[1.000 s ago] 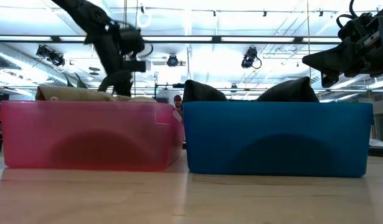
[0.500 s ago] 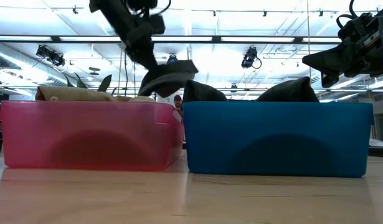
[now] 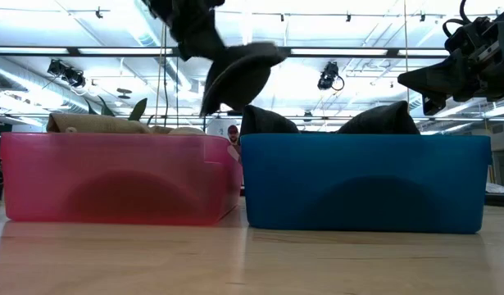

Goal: Pick & Place hat
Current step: Put the black cap into the blue bin

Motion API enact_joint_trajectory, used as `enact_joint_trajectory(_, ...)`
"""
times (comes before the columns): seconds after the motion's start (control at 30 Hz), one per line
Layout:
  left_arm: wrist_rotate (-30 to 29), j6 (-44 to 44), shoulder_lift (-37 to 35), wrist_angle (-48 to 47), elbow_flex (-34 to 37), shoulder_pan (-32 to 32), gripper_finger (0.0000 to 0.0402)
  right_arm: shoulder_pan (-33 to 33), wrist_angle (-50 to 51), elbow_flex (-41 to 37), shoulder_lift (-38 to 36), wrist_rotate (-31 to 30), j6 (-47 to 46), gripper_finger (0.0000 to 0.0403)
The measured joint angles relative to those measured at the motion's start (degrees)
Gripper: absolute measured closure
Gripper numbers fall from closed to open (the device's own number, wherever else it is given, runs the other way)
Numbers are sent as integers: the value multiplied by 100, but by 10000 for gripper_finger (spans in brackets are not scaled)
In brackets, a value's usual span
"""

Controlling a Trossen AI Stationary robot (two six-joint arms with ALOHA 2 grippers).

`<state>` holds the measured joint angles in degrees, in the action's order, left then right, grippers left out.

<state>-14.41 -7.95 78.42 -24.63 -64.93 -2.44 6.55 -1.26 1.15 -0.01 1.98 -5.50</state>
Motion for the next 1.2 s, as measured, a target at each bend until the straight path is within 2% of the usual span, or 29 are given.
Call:
enact_joint_trajectory(0.13,-75,-85,157,543,0,-376,395,0,0,0,0,2,0,394)
enact_joint_trajectory(0.37,-303,-195,536,923,2,-759,395,1,-14,-2,3,1,2,394)
enact_joint_trajectory(0.63,-93,-369,759,1581,7,-874,395,1,-17,-2,13,1,1,394)
enact_joint_trajectory(0.97,-69,-494,888,1925,0,-1078,395,1,-24,-2,13,0,0,394)
enact_joint_trajectory(1.2,149,-651,1117,2131,-136,-1166,395,2,-25,-2,17,2,2,394)
